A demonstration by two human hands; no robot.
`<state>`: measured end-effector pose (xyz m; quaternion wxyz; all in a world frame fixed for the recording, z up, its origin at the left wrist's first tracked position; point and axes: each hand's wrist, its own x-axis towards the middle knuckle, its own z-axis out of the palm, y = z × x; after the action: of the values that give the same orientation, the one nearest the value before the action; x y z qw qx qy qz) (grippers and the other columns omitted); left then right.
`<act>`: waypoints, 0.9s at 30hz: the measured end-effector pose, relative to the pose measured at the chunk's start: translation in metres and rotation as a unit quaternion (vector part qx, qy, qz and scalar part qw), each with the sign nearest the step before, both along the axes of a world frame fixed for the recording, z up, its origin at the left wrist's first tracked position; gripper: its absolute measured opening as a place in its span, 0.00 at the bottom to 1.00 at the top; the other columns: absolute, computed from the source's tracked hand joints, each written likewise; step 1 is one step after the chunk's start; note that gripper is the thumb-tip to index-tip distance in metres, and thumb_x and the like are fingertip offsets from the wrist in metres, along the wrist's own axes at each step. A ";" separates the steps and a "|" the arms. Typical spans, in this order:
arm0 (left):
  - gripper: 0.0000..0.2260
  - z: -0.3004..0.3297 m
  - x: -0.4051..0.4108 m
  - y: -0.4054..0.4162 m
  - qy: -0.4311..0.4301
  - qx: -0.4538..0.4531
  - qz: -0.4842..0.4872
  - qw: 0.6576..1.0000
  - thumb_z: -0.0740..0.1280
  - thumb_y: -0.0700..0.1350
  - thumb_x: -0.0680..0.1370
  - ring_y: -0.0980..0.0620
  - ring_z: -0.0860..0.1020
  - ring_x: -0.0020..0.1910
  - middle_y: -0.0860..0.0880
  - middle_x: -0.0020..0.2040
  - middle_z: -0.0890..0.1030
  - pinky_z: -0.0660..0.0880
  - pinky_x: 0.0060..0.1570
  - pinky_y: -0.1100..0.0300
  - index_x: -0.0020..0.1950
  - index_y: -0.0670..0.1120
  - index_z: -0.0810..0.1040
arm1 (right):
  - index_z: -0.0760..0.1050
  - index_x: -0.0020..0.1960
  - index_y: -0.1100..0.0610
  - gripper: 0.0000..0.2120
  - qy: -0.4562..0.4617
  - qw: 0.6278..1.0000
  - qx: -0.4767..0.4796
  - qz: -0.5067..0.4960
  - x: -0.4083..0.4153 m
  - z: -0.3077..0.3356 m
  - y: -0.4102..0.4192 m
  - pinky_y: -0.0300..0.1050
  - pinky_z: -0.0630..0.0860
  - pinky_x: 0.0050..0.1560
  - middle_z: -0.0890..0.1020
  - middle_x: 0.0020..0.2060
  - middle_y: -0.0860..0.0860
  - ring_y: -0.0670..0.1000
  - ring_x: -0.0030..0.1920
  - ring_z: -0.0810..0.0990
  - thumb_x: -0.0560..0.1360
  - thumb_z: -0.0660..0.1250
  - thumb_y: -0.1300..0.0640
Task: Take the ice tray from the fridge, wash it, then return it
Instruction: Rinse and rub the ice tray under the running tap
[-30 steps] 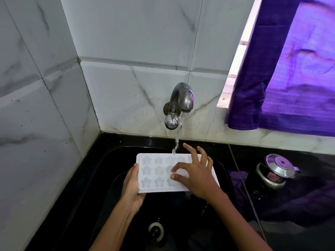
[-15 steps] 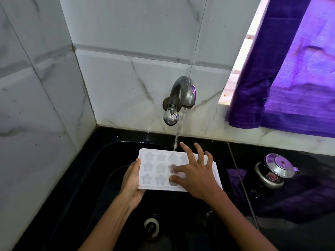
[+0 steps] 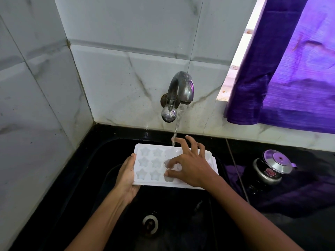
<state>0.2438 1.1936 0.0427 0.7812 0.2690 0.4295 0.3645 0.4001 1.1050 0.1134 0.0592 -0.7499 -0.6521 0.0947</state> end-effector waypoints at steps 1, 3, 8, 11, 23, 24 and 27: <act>0.18 -0.001 0.000 0.000 0.001 0.002 -0.003 1.000 0.56 0.51 0.82 0.41 0.81 0.53 0.39 0.58 0.81 0.82 0.37 0.53 0.66 0.40 0.73 | 0.80 0.51 0.44 0.16 0.006 1.000 0.003 -0.001 0.002 0.001 0.002 0.57 0.39 0.70 0.52 0.73 0.44 0.54 0.74 0.39 0.69 0.66 0.35; 0.19 -0.003 0.002 0.002 -0.001 0.006 -0.008 1.000 0.56 0.51 0.83 0.42 0.81 0.51 0.39 0.58 0.81 0.82 0.36 0.53 0.65 0.40 0.73 | 0.78 0.49 0.45 0.18 0.001 1.000 0.007 0.002 0.006 0.001 0.005 0.58 0.40 0.70 0.54 0.72 0.45 0.55 0.74 0.41 0.68 0.67 0.34; 0.17 -0.004 0.006 0.004 -0.006 0.008 -0.014 1.000 0.55 0.50 0.83 0.44 0.82 0.48 0.40 0.57 0.81 0.81 0.33 0.56 0.66 0.42 0.73 | 0.78 0.57 0.41 0.19 -0.052 0.998 -0.015 0.030 0.008 0.000 0.003 0.60 0.39 0.72 0.50 0.75 0.45 0.57 0.75 0.40 0.72 0.62 0.34; 0.17 -0.009 0.006 0.006 0.002 0.004 -0.012 1.000 0.56 0.51 0.82 0.43 0.82 0.49 0.40 0.57 0.82 0.82 0.35 0.54 0.65 0.43 0.73 | 0.82 0.49 0.44 0.17 -0.053 0.998 0.017 0.018 0.005 0.000 0.003 0.58 0.41 0.71 0.54 0.73 0.43 0.55 0.74 0.43 0.68 0.67 0.35; 0.19 -0.019 0.018 0.021 -0.013 -0.001 -0.002 1.000 0.57 0.53 0.82 0.41 0.80 0.57 0.41 0.59 0.81 0.77 0.55 0.44 0.66 0.42 0.73 | 0.75 0.60 0.39 0.24 0.003 1.000 -0.011 0.000 0.007 -0.011 -0.019 0.58 0.37 0.71 0.44 0.75 0.44 0.55 0.74 0.35 0.68 0.62 0.30; 0.19 -0.019 0.020 0.021 -0.012 0.004 -0.005 1.000 0.57 0.53 0.82 0.40 0.80 0.57 0.40 0.59 0.81 0.78 0.54 0.45 0.66 0.42 0.73 | 0.74 0.61 0.39 0.24 -0.018 1.000 -0.017 0.008 0.007 -0.013 -0.021 0.57 0.36 0.71 0.44 0.75 0.44 0.55 0.74 0.34 0.69 0.61 0.30; 0.20 -0.021 0.024 0.020 -0.004 0.012 -0.021 1.000 0.57 0.53 0.82 0.40 0.80 0.57 0.40 0.59 0.81 0.79 0.52 0.46 0.66 0.42 0.73 | 0.77 0.55 0.41 0.17 -0.026 1.000 -0.003 0.005 0.009 -0.015 -0.022 0.54 0.35 0.69 0.47 0.76 0.45 0.55 0.74 0.36 0.71 0.62 0.34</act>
<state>0.2678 1.2134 0.0213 0.7872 0.2859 0.4158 0.3546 0.4089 1.0835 0.0985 0.0398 -0.7489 -0.6569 0.0777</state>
